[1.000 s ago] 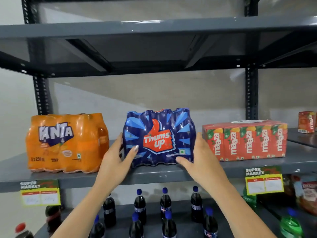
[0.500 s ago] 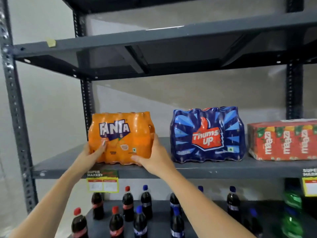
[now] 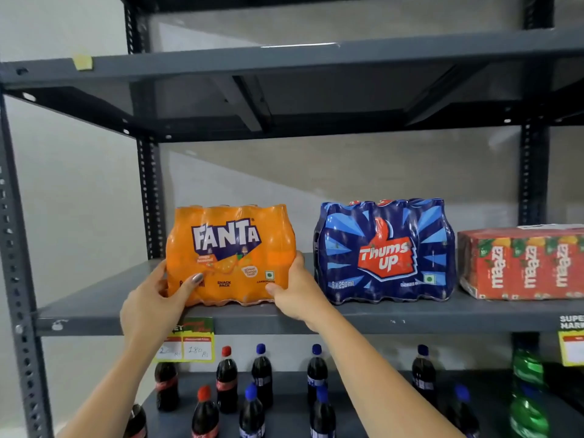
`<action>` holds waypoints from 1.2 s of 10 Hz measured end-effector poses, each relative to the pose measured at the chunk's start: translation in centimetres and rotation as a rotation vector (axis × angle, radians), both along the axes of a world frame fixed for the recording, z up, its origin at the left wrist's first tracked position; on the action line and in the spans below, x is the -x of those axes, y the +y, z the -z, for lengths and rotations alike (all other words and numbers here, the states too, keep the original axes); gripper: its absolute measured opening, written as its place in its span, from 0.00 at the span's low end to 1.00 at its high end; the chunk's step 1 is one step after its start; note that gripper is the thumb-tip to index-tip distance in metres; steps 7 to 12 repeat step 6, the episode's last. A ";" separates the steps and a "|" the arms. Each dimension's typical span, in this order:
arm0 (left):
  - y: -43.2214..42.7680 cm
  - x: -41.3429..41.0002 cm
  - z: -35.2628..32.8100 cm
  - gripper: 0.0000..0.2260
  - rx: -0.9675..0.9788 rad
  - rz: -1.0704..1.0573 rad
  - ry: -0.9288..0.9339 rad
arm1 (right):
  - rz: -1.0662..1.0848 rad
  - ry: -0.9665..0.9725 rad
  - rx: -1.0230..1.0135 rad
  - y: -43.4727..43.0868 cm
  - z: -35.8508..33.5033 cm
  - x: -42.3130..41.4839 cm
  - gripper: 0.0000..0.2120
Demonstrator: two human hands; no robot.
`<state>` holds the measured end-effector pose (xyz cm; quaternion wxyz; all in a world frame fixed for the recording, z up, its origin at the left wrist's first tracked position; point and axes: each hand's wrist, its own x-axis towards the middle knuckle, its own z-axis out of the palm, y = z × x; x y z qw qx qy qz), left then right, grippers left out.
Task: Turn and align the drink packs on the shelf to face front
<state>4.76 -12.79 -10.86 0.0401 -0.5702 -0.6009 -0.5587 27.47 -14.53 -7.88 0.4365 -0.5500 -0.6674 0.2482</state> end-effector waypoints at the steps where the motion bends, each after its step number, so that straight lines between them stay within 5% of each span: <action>1: -0.1 -0.2 0.3 0.37 -0.041 -0.001 -0.026 | -0.004 0.008 0.023 -0.1 -0.1 -0.2 0.39; 4: -0.2 -0.4 0.4 0.34 -0.042 -0.002 -0.040 | 0.019 -0.026 0.017 -0.9 -0.2 -0.1 0.37; 6: -1.3 -0.9 0.4 0.37 -0.033 -0.060 0.055 | 0.188 -0.189 -0.280 -3.2 1.8 0.0 0.35; 12: -1.3 -0.9 0.4 0.37 -0.033 -0.060 0.055 | 0.188 -0.189 -0.280 -3.2 1.8 0.0 0.35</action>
